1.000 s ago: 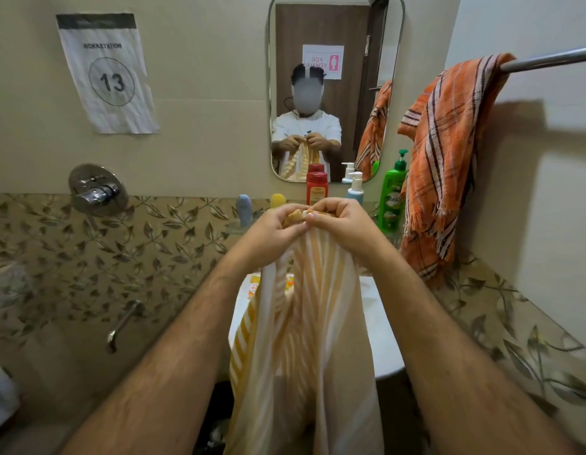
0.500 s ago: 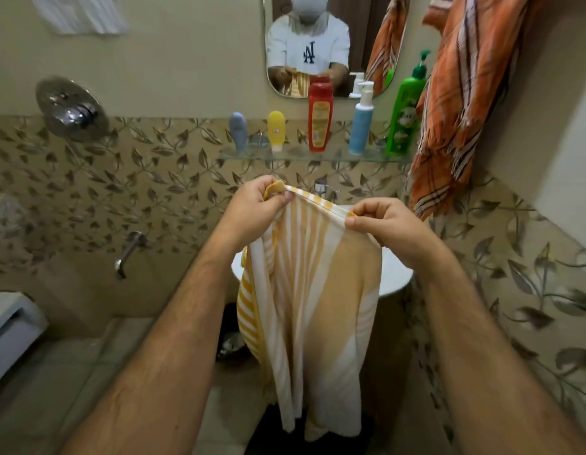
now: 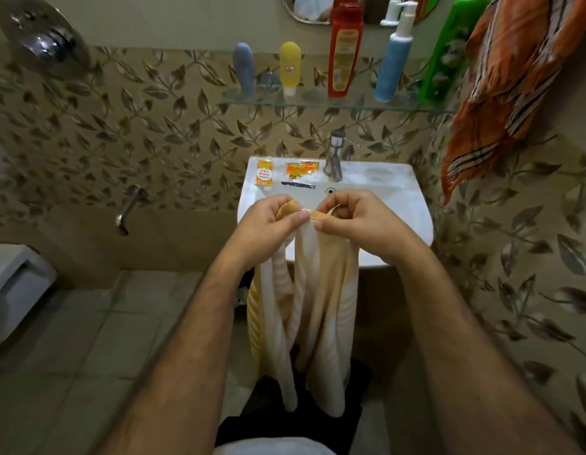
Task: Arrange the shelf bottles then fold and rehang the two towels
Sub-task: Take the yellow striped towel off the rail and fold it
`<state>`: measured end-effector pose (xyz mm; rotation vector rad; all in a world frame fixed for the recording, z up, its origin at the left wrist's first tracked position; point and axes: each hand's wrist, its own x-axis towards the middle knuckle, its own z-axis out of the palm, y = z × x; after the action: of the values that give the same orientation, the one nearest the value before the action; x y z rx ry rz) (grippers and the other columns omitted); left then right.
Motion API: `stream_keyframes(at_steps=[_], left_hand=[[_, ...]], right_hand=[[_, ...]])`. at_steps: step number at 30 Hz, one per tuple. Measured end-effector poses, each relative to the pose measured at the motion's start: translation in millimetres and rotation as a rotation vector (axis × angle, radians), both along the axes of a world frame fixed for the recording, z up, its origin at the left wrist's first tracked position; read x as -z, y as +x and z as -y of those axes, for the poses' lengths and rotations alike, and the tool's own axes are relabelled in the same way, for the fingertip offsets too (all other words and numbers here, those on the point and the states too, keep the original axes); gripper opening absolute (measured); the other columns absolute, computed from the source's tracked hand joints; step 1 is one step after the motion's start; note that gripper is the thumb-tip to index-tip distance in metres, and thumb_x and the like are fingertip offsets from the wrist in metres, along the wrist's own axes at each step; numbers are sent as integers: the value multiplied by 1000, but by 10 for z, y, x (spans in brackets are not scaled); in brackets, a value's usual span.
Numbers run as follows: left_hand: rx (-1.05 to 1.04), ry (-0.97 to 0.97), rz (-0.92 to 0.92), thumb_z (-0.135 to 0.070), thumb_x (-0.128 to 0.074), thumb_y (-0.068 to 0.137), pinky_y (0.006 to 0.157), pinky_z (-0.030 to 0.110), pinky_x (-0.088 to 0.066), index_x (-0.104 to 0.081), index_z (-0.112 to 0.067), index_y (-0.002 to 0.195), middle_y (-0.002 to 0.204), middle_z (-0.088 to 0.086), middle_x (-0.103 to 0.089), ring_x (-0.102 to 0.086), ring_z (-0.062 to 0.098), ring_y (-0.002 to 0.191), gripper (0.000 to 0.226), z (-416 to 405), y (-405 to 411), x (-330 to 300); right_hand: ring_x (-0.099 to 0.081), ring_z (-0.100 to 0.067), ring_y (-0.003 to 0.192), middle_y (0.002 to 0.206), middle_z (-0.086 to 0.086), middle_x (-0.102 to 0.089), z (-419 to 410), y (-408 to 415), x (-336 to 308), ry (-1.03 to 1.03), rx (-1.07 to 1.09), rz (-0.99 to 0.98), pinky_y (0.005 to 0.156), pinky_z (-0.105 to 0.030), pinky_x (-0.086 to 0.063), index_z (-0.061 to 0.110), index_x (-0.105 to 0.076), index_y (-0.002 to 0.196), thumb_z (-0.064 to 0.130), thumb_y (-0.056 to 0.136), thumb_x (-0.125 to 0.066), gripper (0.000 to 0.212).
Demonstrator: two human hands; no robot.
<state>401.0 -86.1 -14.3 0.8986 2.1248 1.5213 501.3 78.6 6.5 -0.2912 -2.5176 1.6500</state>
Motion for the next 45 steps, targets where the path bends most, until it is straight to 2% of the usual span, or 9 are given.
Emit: stream_keyframes(at_steps=[7, 11, 14, 18, 21, 26, 31, 36, 45], left_hand=[[-125, -23, -13, -50, -63, 82, 85, 55, -53, -66, -13, 91, 95, 17, -69, -68, 30, 87, 38, 43, -406, 70], [-125, 73, 108, -34, -62, 94, 73, 35, -53, -71, -21, 95, 86, 0, -71, -64, 10, 77, 16, -21, -493, 52], [-203, 130, 144, -46, -55, 91, 70, 34, -44, -74, -26, 88, 78, 4, -61, -53, 18, 71, 27, 11, -584, 102], [-381, 201, -76, -46, -60, 90, 63, 28, -38, -71, -2, 82, 69, 0, -53, -45, 9, 64, 46, 64, -674, 157], [-369, 238, -143, -30, -66, 93, 68, 20, -50, -77, -13, 96, 96, 0, -62, -62, 0, 79, 21, 70, -671, 94], [-125, 284, 2, -20, -62, 96, 52, 27, -56, -73, -19, 111, 133, -12, -54, -72, 13, 86, 18, 45, -577, -1], [-82, 425, 102, -15, -57, 98, 95, 21, -49, -72, -22, 107, 110, -12, -72, -62, 4, 116, 19, -6, -625, -37], [-262, 395, -130, -15, -66, 93, 83, 37, -55, -76, -14, 100, 93, 6, -76, -70, 21, 91, 12, -60, -757, -122], [-370, 350, -159, -10, -62, 95, 83, 11, -48, -69, -14, 111, 99, -3, -70, -63, -11, 90, 17, 44, -1016, -143]], right_hand=[[-51, -17, 62, 69, -6, -60, -134, -109, 92, -107, 134, 99, 46, -23, -35, 8, -70, 79, 14, 90, -68, 12], [-51, -13, 61, 67, -6, -60, -69, -326, 29, -135, 185, -4, 51, -19, -40, 10, -68, 76, 9, 89, -69, 13], [-43, -8, 54, 62, -4, -54, 25, -475, 18, -119, 223, -56, 49, -19, -35, 9, -67, 74, 12, 89, -69, 15], [-46, -14, 59, 66, -9, -56, 125, -648, -5, -105, 227, -68, 54, -24, -36, 9, -67, 75, 16, 87, -70, 14], [-47, -16, 61, 67, -9, -57, 197, -778, -44, -89, 180, -65, 55, -24, -37, 7, -67, 76, 16, 87, -70, 14], [-47, -9, 59, 66, -6, -59, 217, -926, -125, -55, 57, -71, 54, -18, -35, 5, -66, 77, 17, 90, -71, 18], [-63, -18, 85, 97, -25, -70, 126, -1038, -192, -70, -48, -113, 82, -37, -51, 11, -69, 81, 19, 87, -70, 10], [-47, -12, 56, 67, -10, -59, 22, -1040, -214, -68, 10, -30, 46, -20, -36, 14, -65, 75, 11, 89, -70, 15], [-54, -16, 62, 69, -9, -60, -343, -912, -45, -70, 91, 71, 61, -28, -41, 5, -68, 78, 8, 86, -71, 10]])
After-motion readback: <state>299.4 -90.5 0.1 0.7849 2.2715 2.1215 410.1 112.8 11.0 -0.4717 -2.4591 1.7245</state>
